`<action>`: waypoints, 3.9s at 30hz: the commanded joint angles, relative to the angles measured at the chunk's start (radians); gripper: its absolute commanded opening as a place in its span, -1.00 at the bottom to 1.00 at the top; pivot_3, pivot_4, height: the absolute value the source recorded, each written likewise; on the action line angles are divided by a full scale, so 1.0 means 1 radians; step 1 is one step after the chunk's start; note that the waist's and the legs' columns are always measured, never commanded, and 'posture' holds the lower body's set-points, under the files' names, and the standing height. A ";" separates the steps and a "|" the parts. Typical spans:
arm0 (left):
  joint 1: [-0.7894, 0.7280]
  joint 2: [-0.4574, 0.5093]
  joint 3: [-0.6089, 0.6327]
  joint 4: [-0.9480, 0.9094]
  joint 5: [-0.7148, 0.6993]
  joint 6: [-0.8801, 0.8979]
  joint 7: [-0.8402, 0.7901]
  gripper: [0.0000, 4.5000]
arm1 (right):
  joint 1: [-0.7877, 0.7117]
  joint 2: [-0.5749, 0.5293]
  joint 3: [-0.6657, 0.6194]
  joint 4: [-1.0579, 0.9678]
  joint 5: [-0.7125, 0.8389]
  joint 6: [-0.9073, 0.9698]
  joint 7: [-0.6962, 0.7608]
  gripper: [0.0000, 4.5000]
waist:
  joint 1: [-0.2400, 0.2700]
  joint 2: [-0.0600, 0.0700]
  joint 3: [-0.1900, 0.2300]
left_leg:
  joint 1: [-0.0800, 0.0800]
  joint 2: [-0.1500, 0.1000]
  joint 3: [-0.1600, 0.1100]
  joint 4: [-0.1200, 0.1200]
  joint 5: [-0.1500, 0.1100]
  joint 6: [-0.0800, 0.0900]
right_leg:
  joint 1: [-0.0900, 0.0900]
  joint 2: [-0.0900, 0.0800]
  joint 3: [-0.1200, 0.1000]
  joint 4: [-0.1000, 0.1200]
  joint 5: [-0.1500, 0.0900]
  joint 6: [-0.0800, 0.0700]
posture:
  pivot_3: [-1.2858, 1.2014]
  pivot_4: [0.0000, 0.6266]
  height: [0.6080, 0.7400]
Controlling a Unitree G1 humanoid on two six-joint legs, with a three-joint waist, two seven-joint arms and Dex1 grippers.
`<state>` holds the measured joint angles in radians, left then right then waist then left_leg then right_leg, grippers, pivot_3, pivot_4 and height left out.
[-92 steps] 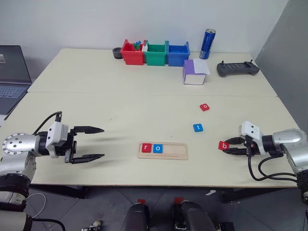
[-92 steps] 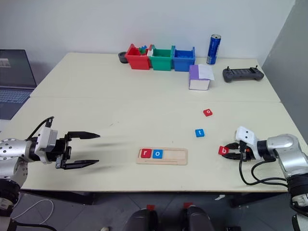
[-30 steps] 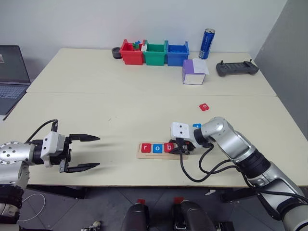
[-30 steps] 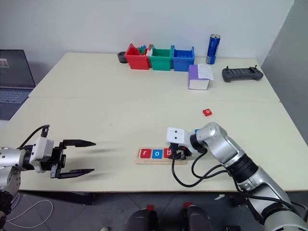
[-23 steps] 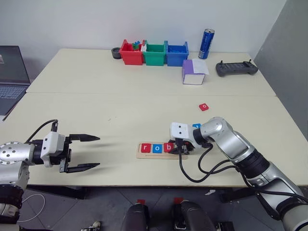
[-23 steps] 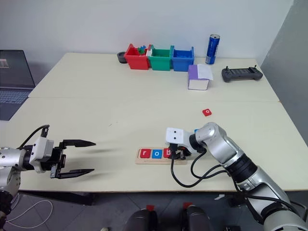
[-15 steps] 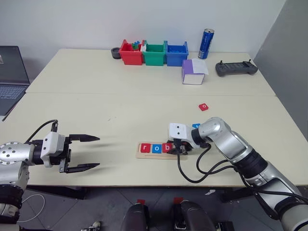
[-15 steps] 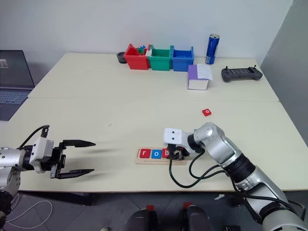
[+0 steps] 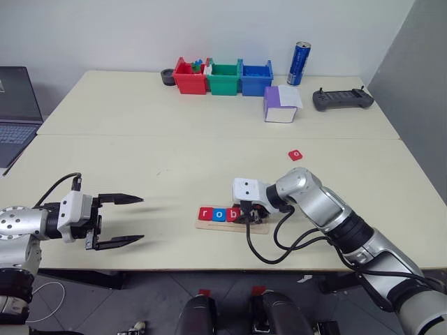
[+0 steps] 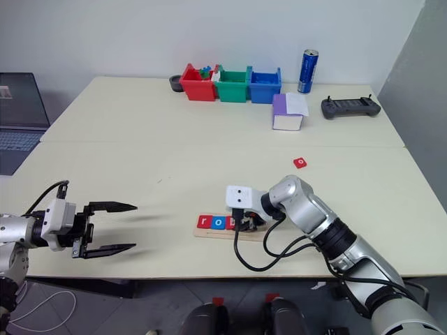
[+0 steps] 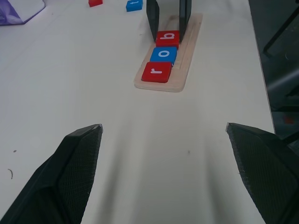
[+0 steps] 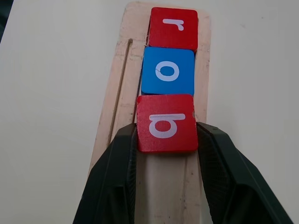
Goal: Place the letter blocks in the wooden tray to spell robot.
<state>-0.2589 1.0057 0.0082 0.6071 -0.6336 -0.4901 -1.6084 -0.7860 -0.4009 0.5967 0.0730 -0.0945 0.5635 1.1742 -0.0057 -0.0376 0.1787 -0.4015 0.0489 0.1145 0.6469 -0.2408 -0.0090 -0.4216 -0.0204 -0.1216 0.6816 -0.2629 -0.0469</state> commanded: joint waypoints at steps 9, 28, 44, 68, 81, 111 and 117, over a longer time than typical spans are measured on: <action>-0.014 -0.004 0.029 -0.003 0.009 -0.012 -0.006 1.00 | -0.009 -0.018 -0.004 -0.050 0.001 0.032 0.010 -0.35 | 0.000 0.000 0.000 | 0.000 0.000 0.000 0.000 0.000 0.000 | 0.000 0.000 0.000 0.000 0.000 0.000 | 0.03 -0.52 1.00; 0.000 -0.001 0.048 -0.006 0.017 -0.016 -0.006 1.00 | -0.025 -0.008 0.035 -0.041 -0.029 0.018 0.004 -0.02 | 0.000 0.000 0.000 | 0.000 0.000 0.000 0.000 0.000 0.000 | 0.000 0.000 0.000 0.000 0.000 0.000 | 0.03 -0.52 1.00; -0.051 -0.011 0.034 0.045 0.037 -0.031 -0.006 1.00 | -0.098 -0.112 -0.187 -0.245 0.119 0.142 0.035 0.98 | 0.003 0.000 0.000 | 0.000 0.000 0.000 0.000 0.000 0.000 | 0.000 0.000 0.000 -0.001 0.000 0.000 | 0.03 -0.52 1.00; -0.087 -0.004 -0.007 0.100 0.035 -0.054 -0.006 1.00 | 0.318 -0.245 -0.157 -0.631 0.345 0.450 -0.152 -0.52 | 0.003 -0.002 -0.001 | -0.001 0.000 -0.001 0.000 0.000 0.000 | 0.000 0.000 0.000 -0.001 0.000 0.000 | 0.03 -0.52 1.00; -0.047 0.022 0.017 0.096 0.023 -0.060 -0.006 1.00 | 0.296 -0.239 -0.090 -0.493 0.331 0.351 -0.156 -0.99 | 0.003 -0.002 -0.001 | 0.000 0.000 -0.001 0.000 0.000 0.000 | 0.000 0.000 0.000 -0.001 0.000 0.000 | 0.03 -0.52 1.00; -0.074 0.013 0.007 0.124 0.030 -0.072 -0.006 1.00 | 0.091 0.024 -0.123 -0.272 0.301 0.231 -0.326 -0.99 | 0.003 -0.003 -0.002 | -0.001 0.000 0.000 0.000 0.000 0.000 | 0.000 -0.001 -0.001 -0.001 0.000 0.000 | 0.03 -0.52 1.00; -0.053 0.018 0.020 0.112 0.023 -0.074 -0.006 1.00 | 0.075 0.045 -0.071 -0.146 0.238 0.141 -0.312 -0.99 | 0.002 -0.003 -0.002 | -0.001 -0.001 0.000 0.000 0.000 0.000 | 0.000 -0.001 0.000 -0.001 0.000 0.000 | 0.03 -0.52 1.00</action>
<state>-0.3180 1.0029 0.0064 0.7380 -0.5913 -0.5531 -1.6085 -0.6870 -0.3582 0.5298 -0.0703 0.1577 0.7394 0.8515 -0.0035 -0.0410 0.1767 -0.4026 0.0480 0.1142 0.6469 -0.2409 -0.0090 -0.4218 -0.0218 -0.1220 0.6807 -0.2632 -0.0472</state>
